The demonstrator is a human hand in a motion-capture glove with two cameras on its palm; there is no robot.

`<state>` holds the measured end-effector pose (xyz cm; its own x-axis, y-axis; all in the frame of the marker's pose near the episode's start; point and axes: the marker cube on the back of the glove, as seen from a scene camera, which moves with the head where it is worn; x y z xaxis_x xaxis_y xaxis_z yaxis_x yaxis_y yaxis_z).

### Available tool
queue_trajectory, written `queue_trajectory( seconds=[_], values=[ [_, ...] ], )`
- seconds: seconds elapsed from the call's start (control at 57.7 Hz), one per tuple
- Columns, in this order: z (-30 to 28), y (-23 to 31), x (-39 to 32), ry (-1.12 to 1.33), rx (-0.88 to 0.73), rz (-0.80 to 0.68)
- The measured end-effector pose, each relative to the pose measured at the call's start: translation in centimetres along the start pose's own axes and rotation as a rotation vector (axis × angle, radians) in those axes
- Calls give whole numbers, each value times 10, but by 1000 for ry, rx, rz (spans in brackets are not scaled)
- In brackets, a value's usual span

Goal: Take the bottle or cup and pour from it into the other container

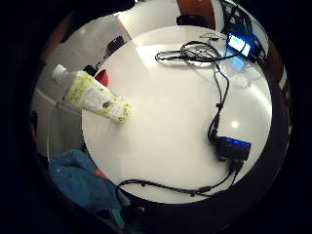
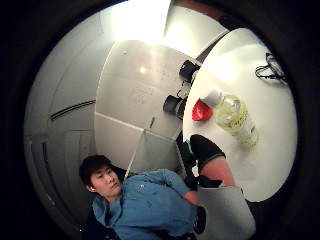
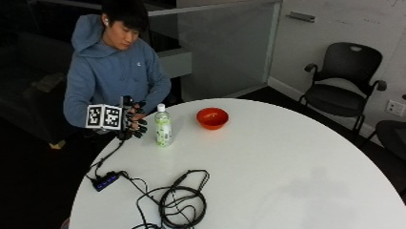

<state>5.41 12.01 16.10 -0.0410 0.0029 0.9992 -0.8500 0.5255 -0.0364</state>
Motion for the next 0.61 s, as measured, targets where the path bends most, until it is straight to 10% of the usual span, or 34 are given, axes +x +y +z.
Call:
queue_trajectory(
  seconds=[0.607],
  values=[
    [99,-23,31,-326,9,16]
  ],
)
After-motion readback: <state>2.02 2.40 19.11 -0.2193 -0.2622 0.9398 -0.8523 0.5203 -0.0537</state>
